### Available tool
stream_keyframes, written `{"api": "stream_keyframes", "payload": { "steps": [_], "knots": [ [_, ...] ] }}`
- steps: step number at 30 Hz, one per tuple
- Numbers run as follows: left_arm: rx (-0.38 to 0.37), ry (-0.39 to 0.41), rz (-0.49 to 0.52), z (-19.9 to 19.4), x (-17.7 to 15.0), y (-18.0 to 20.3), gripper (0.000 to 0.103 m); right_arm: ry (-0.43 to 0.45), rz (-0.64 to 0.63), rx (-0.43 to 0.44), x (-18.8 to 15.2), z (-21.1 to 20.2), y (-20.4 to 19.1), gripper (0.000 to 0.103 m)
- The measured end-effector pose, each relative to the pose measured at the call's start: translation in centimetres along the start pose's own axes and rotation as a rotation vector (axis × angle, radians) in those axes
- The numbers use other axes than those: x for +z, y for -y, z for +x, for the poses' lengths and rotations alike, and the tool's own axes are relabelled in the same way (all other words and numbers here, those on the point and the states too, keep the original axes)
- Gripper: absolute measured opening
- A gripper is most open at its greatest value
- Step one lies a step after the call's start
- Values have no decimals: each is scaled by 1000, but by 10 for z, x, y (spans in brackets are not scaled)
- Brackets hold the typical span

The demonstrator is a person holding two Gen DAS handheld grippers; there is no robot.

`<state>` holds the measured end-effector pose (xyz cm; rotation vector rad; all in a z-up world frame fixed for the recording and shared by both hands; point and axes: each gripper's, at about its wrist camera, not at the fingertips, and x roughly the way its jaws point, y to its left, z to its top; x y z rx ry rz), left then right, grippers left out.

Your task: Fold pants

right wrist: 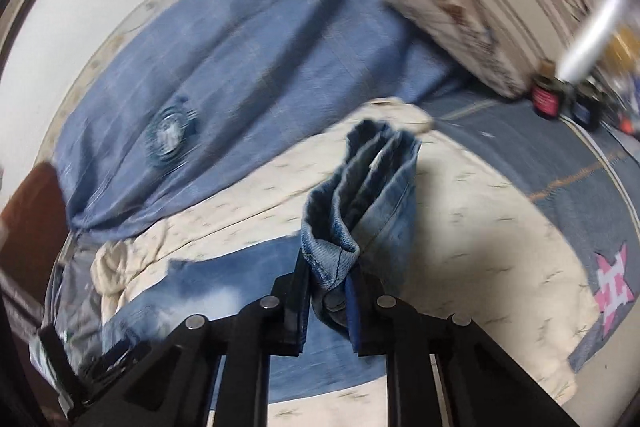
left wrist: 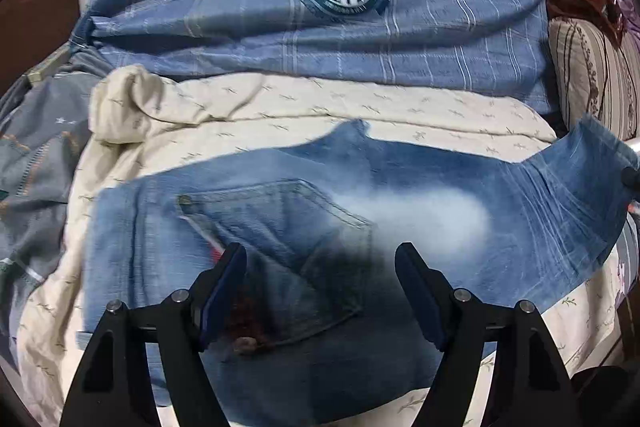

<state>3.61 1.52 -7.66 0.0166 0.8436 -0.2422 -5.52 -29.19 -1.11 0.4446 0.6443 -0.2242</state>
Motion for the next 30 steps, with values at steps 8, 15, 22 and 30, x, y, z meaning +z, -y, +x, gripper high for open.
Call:
{"api": "stream_keyframes", "payload": {
  "steps": [8, 15, 22, 30],
  "knots": [
    [19, 36, -62, -16, -1, -34, 77, -151, -124, 104, -56, 48, -88, 16],
    [33, 31, -86, -15, -2, -49, 77, -449, -164, 281, -113, 115, -117, 29],
    [-17, 44, -49, -16, 4, -29, 77, -265, -152, 412, -62, 75, -90, 30],
    [-76, 34, 139, -1, 3, 45, 77, -218, -51, 230, -13, 124, -49, 30]
  ]
}}
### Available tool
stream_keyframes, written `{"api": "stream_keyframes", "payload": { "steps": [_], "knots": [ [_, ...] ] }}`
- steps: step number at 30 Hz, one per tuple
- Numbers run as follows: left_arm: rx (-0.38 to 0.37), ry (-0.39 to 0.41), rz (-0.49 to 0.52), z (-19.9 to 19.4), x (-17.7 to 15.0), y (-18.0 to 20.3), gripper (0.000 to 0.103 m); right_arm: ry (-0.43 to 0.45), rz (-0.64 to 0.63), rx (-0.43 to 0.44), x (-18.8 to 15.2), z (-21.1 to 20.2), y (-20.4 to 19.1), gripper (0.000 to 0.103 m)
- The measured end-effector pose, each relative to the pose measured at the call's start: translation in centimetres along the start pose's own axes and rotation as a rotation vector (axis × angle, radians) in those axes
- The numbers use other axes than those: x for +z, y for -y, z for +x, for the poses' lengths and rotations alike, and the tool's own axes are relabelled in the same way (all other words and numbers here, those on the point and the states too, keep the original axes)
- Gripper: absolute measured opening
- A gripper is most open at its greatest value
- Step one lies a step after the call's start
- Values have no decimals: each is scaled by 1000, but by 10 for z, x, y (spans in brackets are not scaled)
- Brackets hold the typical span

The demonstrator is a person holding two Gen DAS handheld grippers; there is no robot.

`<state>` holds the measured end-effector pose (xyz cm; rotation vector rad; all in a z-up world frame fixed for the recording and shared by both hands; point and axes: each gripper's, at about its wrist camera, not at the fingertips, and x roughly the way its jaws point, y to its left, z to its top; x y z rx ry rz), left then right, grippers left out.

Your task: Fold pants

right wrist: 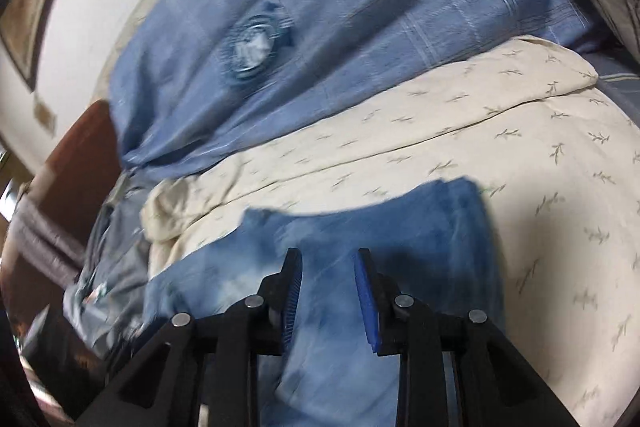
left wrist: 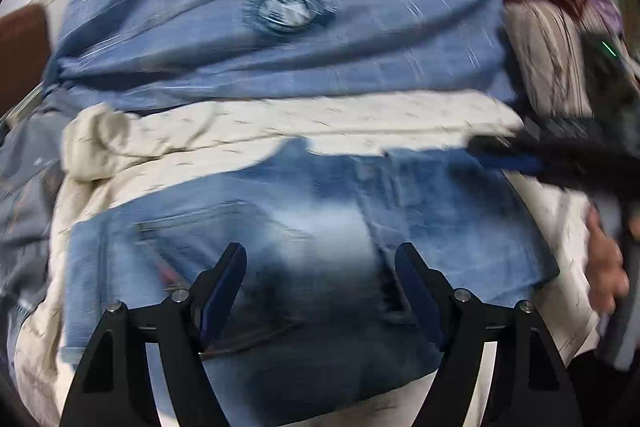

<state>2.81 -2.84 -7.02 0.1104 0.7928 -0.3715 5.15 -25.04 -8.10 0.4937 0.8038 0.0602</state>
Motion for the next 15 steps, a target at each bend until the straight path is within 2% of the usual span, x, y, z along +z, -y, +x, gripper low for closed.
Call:
{"api": "stream_keyframes", "payload": {
  "steps": [3, 5, 6, 7, 9, 13, 15],
  "knots": [
    [-24, -74, 44, 23, 0, 18, 77, -50, 12, -11, 7, 22, 7, 30],
    [-45, -134, 50, 38, -2, 23, 77, -149, 11, -46, 4, 52, 10, 31],
    [-57, -177, 53, 47, -4, 26, 77, -159, 9, -54, 2, 59, 11, 31],
    [-53, -186, 56, 50, -5, 27, 77, -136, -5, -49, 3, 58, 10, 30],
    [-51, -167, 70, 47, -5, 27, 77, -147, -6, -55, 6, 55, 7, 30],
    [-31, -117, 48, 30, -7, 14, 77, -102, -21, 32, 7, 41, -3, 30],
    [-16, -68, 27, 15, -7, 2, 77, -126, -16, 63, 2, 46, -6, 30]
  ]
}}
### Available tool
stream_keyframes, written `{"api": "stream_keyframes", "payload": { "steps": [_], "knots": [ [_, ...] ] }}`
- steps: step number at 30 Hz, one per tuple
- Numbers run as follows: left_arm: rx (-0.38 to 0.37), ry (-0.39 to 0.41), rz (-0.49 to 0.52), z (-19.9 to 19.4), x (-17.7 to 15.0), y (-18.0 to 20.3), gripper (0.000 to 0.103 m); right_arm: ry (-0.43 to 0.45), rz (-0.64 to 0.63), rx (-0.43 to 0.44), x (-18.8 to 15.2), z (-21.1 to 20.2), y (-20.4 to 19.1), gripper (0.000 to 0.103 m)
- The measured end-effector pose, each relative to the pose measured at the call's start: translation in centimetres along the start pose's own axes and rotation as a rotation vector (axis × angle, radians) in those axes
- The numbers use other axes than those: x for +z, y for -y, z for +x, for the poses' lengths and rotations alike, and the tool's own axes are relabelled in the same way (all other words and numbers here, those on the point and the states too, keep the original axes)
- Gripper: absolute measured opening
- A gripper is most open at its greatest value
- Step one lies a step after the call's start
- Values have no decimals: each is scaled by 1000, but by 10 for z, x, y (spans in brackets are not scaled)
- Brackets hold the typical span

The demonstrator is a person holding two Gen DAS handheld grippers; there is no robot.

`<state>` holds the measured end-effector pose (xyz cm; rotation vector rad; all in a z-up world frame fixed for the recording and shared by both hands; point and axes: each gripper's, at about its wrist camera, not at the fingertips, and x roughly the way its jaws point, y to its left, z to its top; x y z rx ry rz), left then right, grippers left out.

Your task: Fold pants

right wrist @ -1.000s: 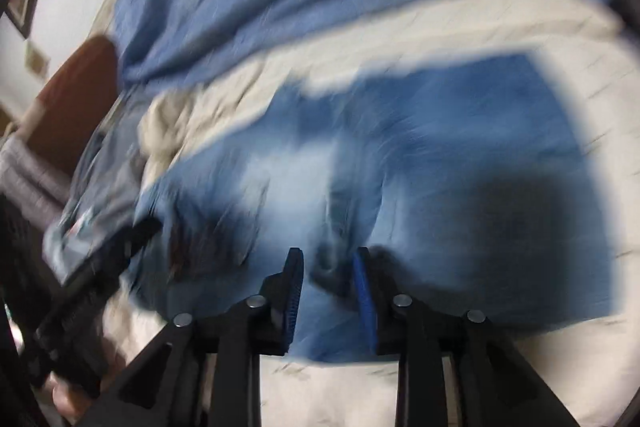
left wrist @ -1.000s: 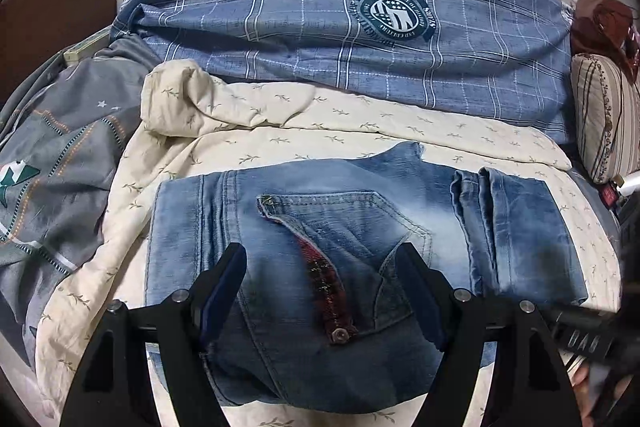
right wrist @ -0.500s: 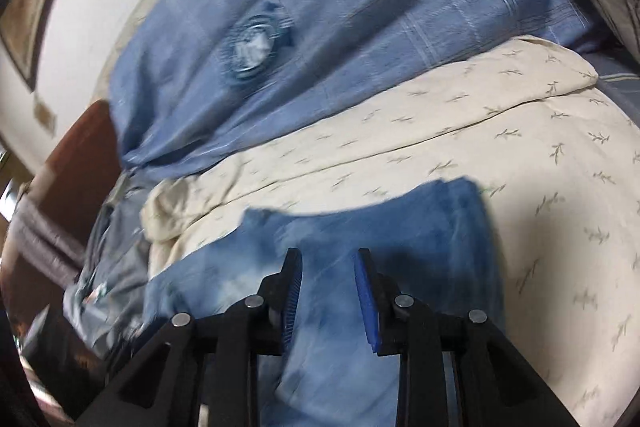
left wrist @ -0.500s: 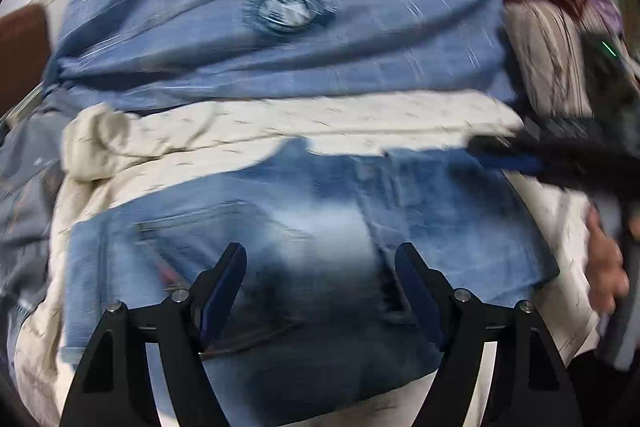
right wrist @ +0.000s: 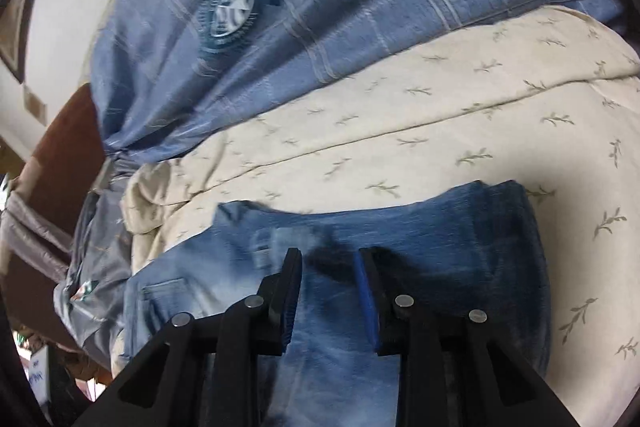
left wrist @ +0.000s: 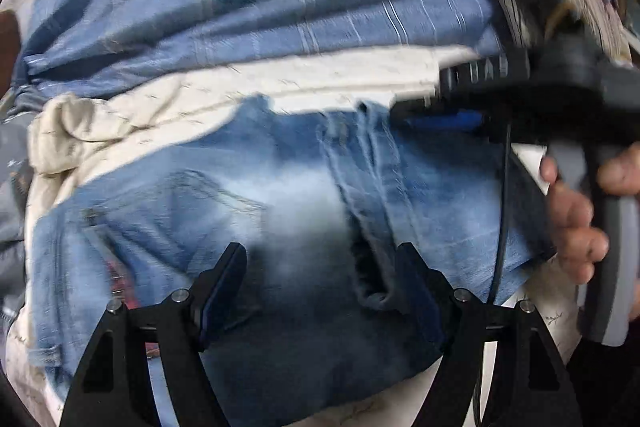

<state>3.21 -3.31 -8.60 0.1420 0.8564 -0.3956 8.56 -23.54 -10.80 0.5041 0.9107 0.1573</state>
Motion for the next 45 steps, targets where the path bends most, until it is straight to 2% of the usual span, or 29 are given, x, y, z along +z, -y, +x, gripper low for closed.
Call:
{"api": "stream_keyframes", "payload": {
  "steps": [2, 5, 7, 12, 16, 18, 19, 20, 21, 24, 28, 36, 37, 39, 40, 41, 42, 44, 45],
  "knots": [
    [39, 40, -5, -14, -3, -10, 77, -100, -7, 3, -10, 23, -4, 32],
    [128, 85, -28, -35, -8, -33, 77, -65, -63, -35, -18, 14, -16, 30],
    [180, 89, -82, -51, -15, -60, 77, -51, -71, 19, -24, 3, -20, 31],
    [233, 70, -285, -94, -43, -139, 77, -52, -140, 105, -59, -24, -40, 30],
    [273, 20, -368, -111, -55, -184, 77, -18, -243, 195, -96, -45, -70, 30],
    [246, 0, -419, -114, -59, -199, 77, -5, -282, 236, -112, -49, -86, 33],
    [217, -13, -451, -115, -62, -204, 77, 0, -302, 249, -119, -49, -93, 47],
    [198, -21, -470, -115, -65, -207, 77, 12, -321, 254, -127, -51, -99, 68],
    [173, -34, -495, -111, -68, -209, 77, 30, -344, 263, -134, -52, -106, 72],
    [133, -65, -523, -102, -74, -205, 78, 35, -394, 281, -147, -52, -118, 72],
    [82, -131, -569, -76, -76, -204, 78, 36, -419, 203, -152, -44, -114, 72],
    [-67, -222, -653, -30, -69, -200, 78, 80, -286, 155, -128, -51, -76, 72],
    [-57, -238, -663, -25, -69, -199, 78, 84, -275, 151, -126, -53, -73, 72],
    [-47, -216, -630, -24, -65, -190, 77, 97, -261, 141, -123, -58, -69, 72],
    [-59, -210, -615, -24, -63, -186, 69, 106, -255, 138, -122, -60, -67, 72],
    [-75, -208, -611, -23, -62, -184, 50, 118, -249, 133, -121, -63, -65, 72],
    [-104, -213, -619, -21, -62, -183, 45, 129, -242, 130, -119, -66, -63, 72],
    [-93, -196, -614, -21, -61, -181, 30, 151, -221, 124, -116, -71, -58, 72],
    [-78, -185, -594, -22, -58, -178, 30, 164, -203, 119, -113, -74, -54, 72]
  ]
}}
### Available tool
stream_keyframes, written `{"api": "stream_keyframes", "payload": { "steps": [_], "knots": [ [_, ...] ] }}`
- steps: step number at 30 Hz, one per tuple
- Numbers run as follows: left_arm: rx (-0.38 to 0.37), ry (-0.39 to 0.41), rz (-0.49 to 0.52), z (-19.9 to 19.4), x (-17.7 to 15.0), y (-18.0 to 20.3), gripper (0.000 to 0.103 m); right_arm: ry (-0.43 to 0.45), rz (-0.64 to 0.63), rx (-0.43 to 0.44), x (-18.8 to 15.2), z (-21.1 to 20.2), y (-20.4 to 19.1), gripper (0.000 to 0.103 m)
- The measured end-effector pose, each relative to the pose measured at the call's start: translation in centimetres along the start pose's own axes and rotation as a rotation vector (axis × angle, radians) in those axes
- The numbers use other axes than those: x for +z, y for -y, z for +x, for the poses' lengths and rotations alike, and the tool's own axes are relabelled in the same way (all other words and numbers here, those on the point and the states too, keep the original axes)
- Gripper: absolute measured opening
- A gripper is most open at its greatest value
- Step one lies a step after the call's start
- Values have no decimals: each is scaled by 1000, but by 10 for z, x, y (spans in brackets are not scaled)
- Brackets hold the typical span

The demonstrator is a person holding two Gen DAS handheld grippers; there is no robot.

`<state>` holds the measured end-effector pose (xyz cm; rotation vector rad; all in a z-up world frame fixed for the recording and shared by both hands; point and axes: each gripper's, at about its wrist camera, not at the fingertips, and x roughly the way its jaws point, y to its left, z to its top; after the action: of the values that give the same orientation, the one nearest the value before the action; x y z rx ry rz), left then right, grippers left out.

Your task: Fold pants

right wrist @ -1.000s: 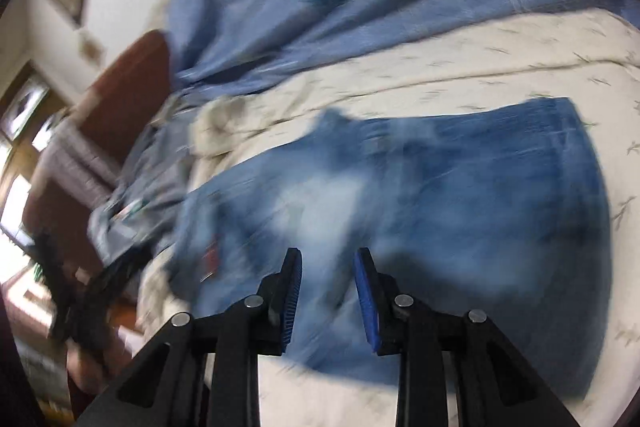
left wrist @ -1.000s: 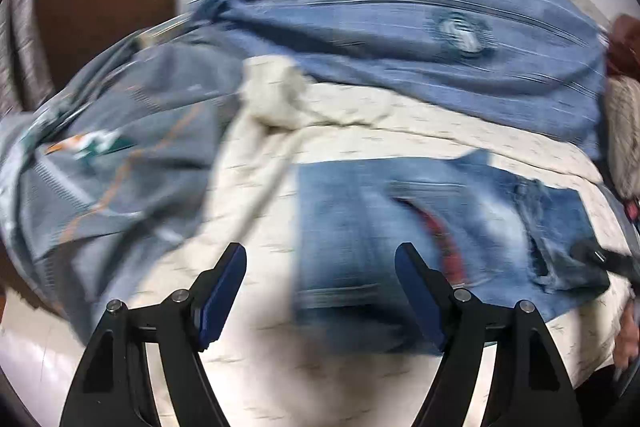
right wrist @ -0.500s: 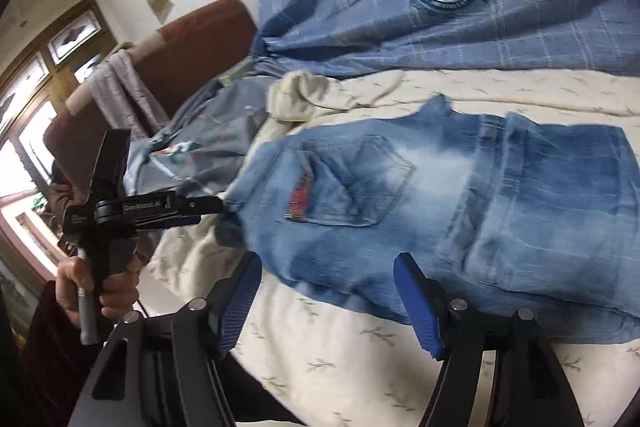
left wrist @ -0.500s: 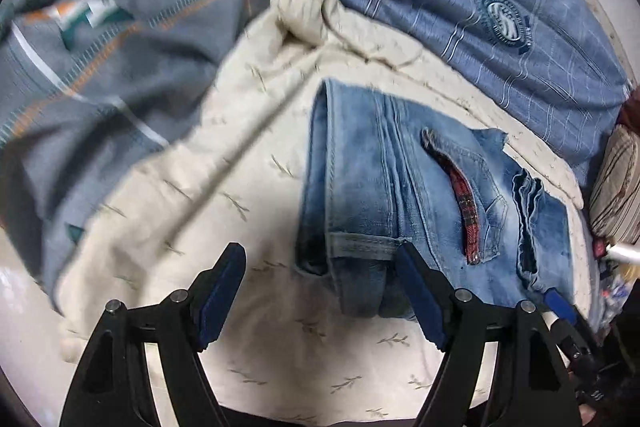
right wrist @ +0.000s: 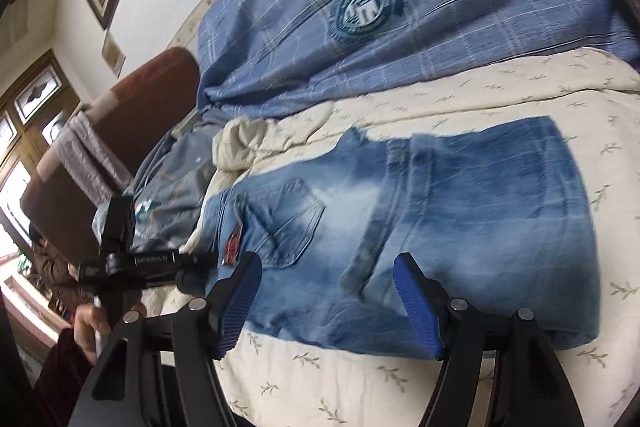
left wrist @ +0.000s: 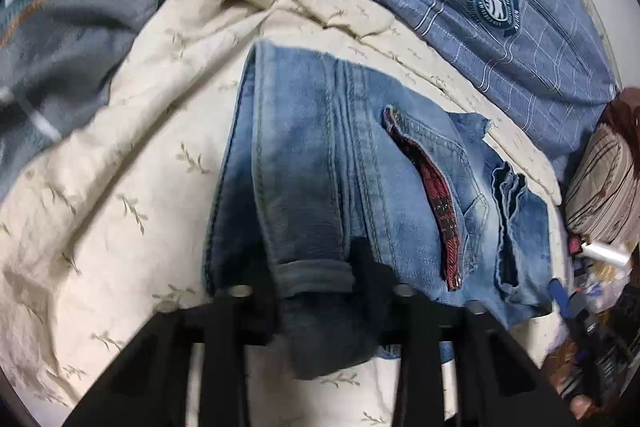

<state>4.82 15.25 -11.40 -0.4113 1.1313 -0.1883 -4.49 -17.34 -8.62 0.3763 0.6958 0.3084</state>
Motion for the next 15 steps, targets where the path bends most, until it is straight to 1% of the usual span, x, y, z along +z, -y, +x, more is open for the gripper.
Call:
{"api": "stream_keyframes", "payload": {
  "steps": [3, 4, 5, 6, 7, 8, 9, 10, 11, 12, 15],
  "knots": [
    [3, 13, 0, -2, 0, 4, 29, 21, 57, -7, 6, -6, 11, 72],
    [5, 13, 1, -2, 0, 3, 33, 27, 74, -9, 7, -7, 15, 72],
    [12, 8, -5, -1, 1, 2, 47, 34, 93, -12, 8, -9, 19, 72],
    [23, -9, -33, 7, 3, -2, 55, 40, 105, -16, 9, -11, 22, 72],
    [24, -12, -65, 12, 5, -6, 69, 46, 113, -19, 10, -12, 23, 72],
    [5, -6, -94, 14, 5, -9, 72, 54, 122, -24, 11, -15, 26, 72],
    [-11, 2, -109, 13, 6, -11, 71, 60, 127, -28, 12, -16, 27, 72],
    [-9, 3, -103, 13, 7, -10, 68, 67, 130, -33, 12, -18, 29, 72],
    [-8, 9, -90, 11, 7, -8, 48, 74, 134, -41, 13, -20, 32, 72],
    [-20, 19, -66, 9, 6, -3, 36, 79, 139, -47, 14, -21, 34, 72],
    [20, 53, -31, 3, 7, 8, 17, 96, 162, -63, 16, -26, 42, 72]
  ]
}}
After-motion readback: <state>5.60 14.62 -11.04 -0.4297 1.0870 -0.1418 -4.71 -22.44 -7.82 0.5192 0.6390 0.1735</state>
